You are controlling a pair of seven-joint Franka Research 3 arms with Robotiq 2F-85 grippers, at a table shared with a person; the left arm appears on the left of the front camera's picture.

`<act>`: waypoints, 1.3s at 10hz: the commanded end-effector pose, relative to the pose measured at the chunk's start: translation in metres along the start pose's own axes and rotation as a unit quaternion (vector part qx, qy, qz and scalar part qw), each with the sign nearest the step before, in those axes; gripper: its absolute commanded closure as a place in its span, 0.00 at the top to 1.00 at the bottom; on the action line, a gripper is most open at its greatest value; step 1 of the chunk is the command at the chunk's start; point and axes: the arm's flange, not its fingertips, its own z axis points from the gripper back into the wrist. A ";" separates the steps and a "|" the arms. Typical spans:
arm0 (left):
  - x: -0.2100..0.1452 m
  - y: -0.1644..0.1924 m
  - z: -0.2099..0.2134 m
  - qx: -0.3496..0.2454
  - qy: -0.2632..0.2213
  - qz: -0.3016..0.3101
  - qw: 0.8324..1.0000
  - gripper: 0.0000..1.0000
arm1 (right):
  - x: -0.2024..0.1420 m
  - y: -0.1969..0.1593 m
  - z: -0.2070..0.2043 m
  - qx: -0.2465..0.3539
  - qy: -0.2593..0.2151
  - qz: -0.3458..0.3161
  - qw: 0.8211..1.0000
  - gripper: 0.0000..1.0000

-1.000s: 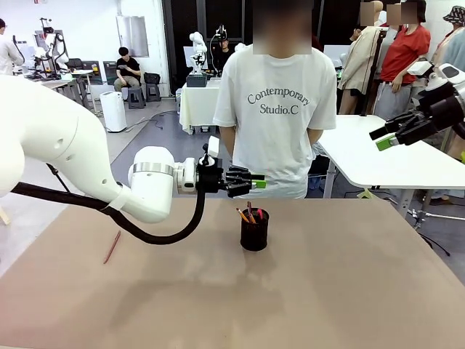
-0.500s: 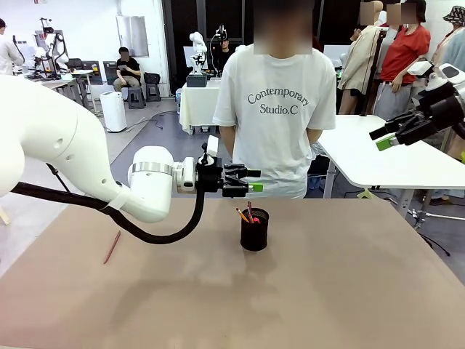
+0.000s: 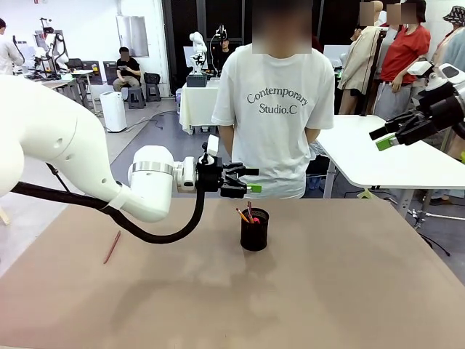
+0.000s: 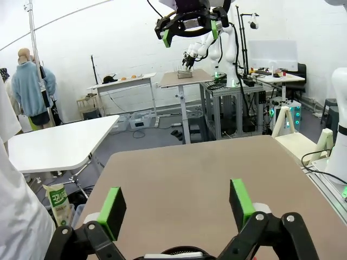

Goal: Place the pens into the pen holder.
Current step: Pick up a writing instrument from the table and place it into the Pen holder.

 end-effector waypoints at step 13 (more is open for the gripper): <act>0.118 -0.061 0.109 0.042 0.192 0.083 0.977 1.00 | 0.003 0.001 0.002 -0.001 0.005 0.002 1.000 1.00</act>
